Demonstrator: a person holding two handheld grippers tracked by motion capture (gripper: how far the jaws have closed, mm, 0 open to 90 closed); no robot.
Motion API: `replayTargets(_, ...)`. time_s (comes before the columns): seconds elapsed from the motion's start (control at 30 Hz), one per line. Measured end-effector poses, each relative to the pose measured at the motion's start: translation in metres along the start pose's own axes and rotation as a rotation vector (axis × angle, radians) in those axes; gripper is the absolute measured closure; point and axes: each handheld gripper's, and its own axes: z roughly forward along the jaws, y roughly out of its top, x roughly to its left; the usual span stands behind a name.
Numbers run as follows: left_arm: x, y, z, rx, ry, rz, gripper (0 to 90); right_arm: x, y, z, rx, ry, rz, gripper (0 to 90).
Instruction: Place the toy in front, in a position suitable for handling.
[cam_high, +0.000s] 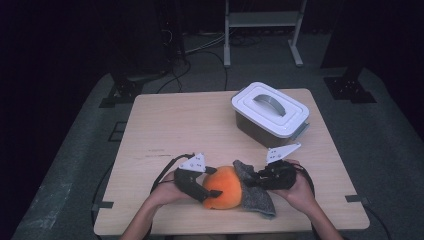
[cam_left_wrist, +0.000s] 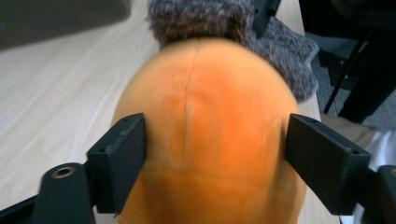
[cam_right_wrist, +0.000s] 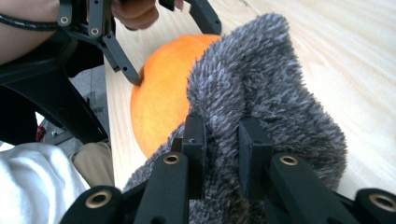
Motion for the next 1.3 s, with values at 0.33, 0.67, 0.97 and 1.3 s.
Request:
replayTargets(0.33, -0.004, 0.002, 0.005, -0.015, 0.055, 0.029, 38.2, 0.002, 0.004, 0.0, -0.023, -0.011, -0.02, 74.7)
replayTargets(0.67, -0.007, 0.01, 0.009, -0.054, 0.116, 0.114, 45.3, -0.003, 0.004, -0.009, -0.067, -0.028, 0.006, 74.5)
replayTargets(0.97, -0.002, 0.008, 0.013, -0.037, 0.077, 0.017, 25.8, 0.001, 0.001, 0.004, -0.022, 0.026, 0.008, 74.6)
replayTargets(1.3, 0.005, -0.007, 0.002, -0.034, 0.053, 0.008, 40.3, -0.015, -0.011, -0.003, 0.002, -0.013, 0.061, 75.1)
